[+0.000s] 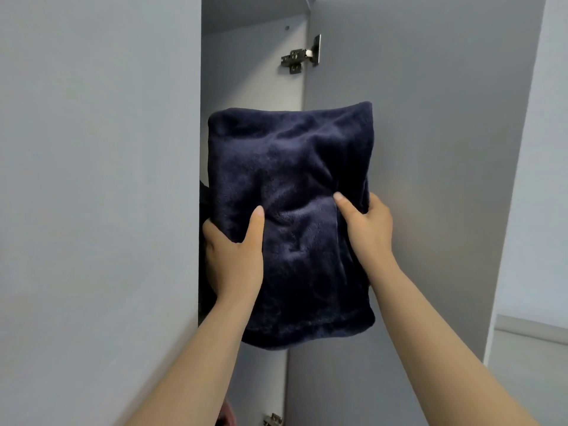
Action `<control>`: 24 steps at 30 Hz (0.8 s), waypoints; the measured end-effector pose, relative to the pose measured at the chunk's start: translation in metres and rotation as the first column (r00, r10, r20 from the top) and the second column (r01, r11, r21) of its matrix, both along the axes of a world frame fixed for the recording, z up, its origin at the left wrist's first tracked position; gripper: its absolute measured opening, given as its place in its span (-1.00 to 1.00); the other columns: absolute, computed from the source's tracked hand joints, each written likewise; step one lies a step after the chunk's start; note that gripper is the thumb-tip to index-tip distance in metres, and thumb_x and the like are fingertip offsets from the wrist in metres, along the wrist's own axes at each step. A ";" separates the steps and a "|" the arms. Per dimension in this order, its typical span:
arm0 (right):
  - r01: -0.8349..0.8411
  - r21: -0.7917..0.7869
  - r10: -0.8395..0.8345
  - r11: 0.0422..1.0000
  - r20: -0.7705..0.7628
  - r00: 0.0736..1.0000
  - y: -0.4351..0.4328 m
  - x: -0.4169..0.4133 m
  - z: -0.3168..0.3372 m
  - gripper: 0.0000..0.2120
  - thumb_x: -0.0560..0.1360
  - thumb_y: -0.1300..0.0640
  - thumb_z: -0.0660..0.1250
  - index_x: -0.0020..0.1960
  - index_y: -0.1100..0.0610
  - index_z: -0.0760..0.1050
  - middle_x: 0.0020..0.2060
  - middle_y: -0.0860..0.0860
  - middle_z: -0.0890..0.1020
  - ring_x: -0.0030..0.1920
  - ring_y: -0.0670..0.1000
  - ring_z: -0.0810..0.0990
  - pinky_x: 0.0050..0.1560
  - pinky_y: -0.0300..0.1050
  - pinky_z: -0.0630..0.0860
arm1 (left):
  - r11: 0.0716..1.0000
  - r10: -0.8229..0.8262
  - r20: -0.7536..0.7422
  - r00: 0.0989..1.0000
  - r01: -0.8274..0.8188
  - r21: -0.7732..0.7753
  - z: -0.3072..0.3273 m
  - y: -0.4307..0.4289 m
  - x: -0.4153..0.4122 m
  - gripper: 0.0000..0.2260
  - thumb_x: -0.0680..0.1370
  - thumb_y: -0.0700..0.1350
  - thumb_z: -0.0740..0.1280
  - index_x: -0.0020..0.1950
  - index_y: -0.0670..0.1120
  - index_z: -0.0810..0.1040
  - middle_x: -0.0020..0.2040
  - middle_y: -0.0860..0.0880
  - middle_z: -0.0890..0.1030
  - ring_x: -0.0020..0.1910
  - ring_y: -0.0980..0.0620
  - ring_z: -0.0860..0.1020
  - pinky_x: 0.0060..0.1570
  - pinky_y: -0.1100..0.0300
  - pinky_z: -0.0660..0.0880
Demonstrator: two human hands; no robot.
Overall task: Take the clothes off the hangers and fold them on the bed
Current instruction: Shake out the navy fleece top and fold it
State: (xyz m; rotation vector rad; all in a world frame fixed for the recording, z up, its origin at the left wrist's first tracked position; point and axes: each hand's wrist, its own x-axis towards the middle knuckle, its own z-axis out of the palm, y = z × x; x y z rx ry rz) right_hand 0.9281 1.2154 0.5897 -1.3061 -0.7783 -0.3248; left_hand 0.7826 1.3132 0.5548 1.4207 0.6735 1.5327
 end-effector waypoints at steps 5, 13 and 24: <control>-0.038 -0.009 0.038 0.999 0.008 0.999 0.031 0.021 0.013 -0.78 0.49 -0.02 0.39 0.03 0.10 0.60 -0.12 -0.08 0.68 -0.08 -0.07 0.64 -0.03 -0.07 0.56 | 0.999 0.037 0.028 0.999 -0.037 -0.006 0.003 0.010 0.015 -0.31 0.43 0.31 0.32 0.42 -0.03 0.24 0.32 0.00 0.45 0.24 -0.07 0.47 0.24 -0.08 0.44; -0.254 -0.002 0.254 0.967 -0.014 0.967 0.098 0.054 0.056 -0.84 0.50 0.00 0.39 -0.09 0.09 0.59 -0.12 0.00 0.69 -0.08 0.02 0.65 0.05 0.09 0.59 | 0.977 0.155 0.174 0.972 -0.177 0.118 0.027 0.035 0.044 -0.27 0.43 0.25 0.37 0.49 0.15 0.09 0.03 0.32 0.39 -0.12 0.36 0.41 -0.19 0.40 0.30; -0.579 -0.154 0.585 0.800 -0.011 0.811 0.148 0.072 0.116 -0.75 0.44 -0.01 0.44 -0.03 0.16 0.67 -0.13 0.04 0.73 -0.08 0.05 0.71 0.02 0.02 0.63 | 0.915 0.377 0.219 0.900 -0.399 0.063 0.071 0.091 0.034 -0.52 0.34 0.30 0.42 0.19 0.18 0.48 -0.05 0.27 0.54 -0.08 0.29 0.49 -0.22 0.34 0.35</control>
